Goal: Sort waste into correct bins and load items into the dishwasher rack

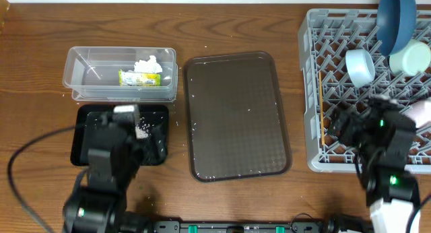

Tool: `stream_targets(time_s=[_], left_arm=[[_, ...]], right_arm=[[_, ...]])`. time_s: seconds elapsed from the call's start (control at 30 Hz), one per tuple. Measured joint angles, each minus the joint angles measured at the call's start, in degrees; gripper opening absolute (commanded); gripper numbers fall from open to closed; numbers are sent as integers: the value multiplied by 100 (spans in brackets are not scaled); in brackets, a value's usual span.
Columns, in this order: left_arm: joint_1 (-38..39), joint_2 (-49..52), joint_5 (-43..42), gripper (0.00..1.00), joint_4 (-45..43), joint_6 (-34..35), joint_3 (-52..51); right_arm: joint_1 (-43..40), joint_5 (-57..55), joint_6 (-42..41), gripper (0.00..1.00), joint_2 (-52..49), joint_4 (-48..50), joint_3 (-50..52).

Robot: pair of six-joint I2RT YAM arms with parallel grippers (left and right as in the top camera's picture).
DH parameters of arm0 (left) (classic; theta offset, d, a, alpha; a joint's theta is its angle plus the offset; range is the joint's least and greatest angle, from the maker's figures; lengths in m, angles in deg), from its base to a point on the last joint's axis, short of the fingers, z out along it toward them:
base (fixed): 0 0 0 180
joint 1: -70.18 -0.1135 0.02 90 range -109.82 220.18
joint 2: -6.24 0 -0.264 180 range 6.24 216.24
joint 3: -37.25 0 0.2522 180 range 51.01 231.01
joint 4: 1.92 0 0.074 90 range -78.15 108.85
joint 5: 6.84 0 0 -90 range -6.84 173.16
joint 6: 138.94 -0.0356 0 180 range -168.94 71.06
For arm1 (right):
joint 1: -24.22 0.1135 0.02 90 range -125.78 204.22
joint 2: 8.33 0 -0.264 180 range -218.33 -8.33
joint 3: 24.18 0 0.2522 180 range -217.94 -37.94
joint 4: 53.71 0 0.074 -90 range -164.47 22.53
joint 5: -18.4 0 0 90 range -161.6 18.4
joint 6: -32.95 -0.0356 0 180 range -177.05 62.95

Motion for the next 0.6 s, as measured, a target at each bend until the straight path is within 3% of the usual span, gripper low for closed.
stream_targets(time_s=[0.13,0.6], left_arm=[[0,-393,269,89,15,2,-254],[0,-393,457,90,9,0,-271]], right_arm=[[0,-66,-72,99,424,118,304],[0,-76,-149,99,431,-640,398]])
